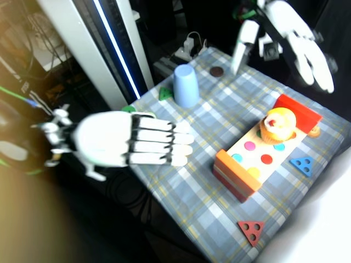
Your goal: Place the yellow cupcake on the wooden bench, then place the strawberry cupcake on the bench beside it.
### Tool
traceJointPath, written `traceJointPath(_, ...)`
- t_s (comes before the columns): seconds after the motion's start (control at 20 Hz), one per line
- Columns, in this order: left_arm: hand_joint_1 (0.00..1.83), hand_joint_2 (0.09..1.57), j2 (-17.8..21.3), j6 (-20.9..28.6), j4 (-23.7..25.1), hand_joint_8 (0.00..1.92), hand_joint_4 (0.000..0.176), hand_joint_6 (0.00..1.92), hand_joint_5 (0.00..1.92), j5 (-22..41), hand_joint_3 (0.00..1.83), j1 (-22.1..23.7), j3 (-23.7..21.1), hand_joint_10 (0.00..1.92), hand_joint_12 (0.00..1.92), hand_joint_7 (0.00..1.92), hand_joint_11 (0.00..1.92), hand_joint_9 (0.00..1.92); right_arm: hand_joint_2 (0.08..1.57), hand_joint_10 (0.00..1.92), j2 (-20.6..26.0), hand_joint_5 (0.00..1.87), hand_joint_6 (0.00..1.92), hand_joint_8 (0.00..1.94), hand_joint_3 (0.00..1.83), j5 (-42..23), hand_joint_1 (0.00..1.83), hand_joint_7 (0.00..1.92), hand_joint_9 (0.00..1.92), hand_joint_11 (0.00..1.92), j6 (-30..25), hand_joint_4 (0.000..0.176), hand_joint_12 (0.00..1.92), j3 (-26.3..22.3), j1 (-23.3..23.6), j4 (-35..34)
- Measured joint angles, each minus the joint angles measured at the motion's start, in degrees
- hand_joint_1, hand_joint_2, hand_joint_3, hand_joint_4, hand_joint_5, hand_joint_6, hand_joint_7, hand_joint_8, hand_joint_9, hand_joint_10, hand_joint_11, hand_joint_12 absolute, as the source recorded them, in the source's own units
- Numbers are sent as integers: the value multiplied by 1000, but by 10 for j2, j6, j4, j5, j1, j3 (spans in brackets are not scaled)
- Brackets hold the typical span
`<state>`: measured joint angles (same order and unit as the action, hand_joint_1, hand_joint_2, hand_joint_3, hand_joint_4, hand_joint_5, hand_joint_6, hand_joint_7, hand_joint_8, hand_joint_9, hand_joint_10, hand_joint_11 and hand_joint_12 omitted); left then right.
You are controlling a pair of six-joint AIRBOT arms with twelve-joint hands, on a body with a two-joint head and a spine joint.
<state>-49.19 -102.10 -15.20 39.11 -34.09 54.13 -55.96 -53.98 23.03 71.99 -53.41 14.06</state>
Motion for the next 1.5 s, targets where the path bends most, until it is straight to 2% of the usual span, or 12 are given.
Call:
traceJointPath(0.2, 929, 720, 8, 46, 28, 0, 176, 0, 0, 33, 0, -14, -10, 0, 0, 0, 0, 0, 956, 25, -16, 511, 1, 9, 0, 53, 936, 561, 556, 70, -3, 174, 1090, 23, 4, 1)
traceJointPath(0.45, 869, 761, 8, 47, 36, 0, 176, 0, 0, 38, 12, -15, -15, 0, 0, 0, 0, 0, 969, 103, -30, 708, 12, 65, 0, 76, 961, 904, 779, 10, -3, 130, 1423, 31, 14, 6)
traceJointPath(0.5, 848, 774, 8, 47, 36, 0, 176, 0, 0, 44, 14, -16, -15, 0, 0, 0, 0, 0, 975, 1132, -30, 821, 8, 295, 3, 75, 959, 1015, 529, 0, -3, 95, 1561, 31, 14, 9)
traceJointPath(0.55, 836, 773, 8, 47, 35, 0, 176, 0, 0, 47, 12, -19, -15, 0, 0, 0, 0, 0, 1017, 916, -30, 893, 10, 278, 4, 76, 933, 1021, 503, 0, -4, 73, 1252, 31, 18, 9)
traceJointPath(0.6, 836, 766, 8, 47, 32, 0, 176, 0, 0, 47, 8, -21, -15, 0, 0, 0, 0, 0, 1137, 761, -29, 964, 768, 208, 0, 72, 995, 1040, 538, 7, -3, 155, 1033, 32, 18, 8)
traceJointPath(0.65, 793, 776, 8, 47, 28, 0, 176, 0, 0, 50, 11, -22, -18, 0, 0, 0, 0, 0, 1137, 634, -29, 912, 909, 889, 0, 72, 1176, 1033, 605, 1, -4, 0, 988, 32, 19, 8)
traceJointPath(0.9, 770, 788, 19, 51, 23, 0, 176, 0, 0, 70, 10, -40, -31, 0, 0, 0, 0, 0, 1108, 973, -29, 1104, 641, 1229, 3, 68, 1232, 926, 610, 60, -8, 0, 1068, 33, 42, 19)
traceJointPath(1.1, 914, 761, 27, 51, 8, 0, 176, 0, 0, 89, 0, -52, -36, 0, 0, 0, 0, 0, 1127, 232, -22, 1073, 890, 1133, 1, 0, 1222, 844, 675, 90, -20, 0, 1009, 33, 105, 22)
traceJointPath(1.25, 915, 752, 27, 51, 7, 0, 176, 0, 0, 94, 0, -55, -36, 0, 0, 0, 0, 0, 1085, 161, -40, 1072, 822, 899, 0, -24, 1232, 1042, 984, 277, -22, 21, 645, 63, 174, 39)
traceJointPath(1.3, 956, 731, 27, 51, 6, 0, 176, 0, 0, 94, 0, -55, -36, 7, 0, 0, 0, 19, 1027, 844, -59, 1159, 590, 383, 0, -5, 1371, 1361, 1029, 525, -22, 0, 1112, 84, 207, 45)
traceJointPath(1.4, 973, 730, 27, 51, 5, 0, 176, 0, 0, 93, 0, -55, -36, 3, 0, 0, 0, 11, 1022, 973, -91, 1151, 612, 336, 0, 37, 1391, 1378, 1014, 502, -22, 0, 1192, 116, 247, 76)
traceJointPath(1.5, 956, 739, 27, 51, 6, 0, 176, 0, 0, 94, 0, -55, -36, 0, 0, 0, 0, 0, 1046, 361, -135, 1142, 731, 705, 2, 105, 1250, 1139, 987, 255, -22, 28, 1274, 153, 280, 98)
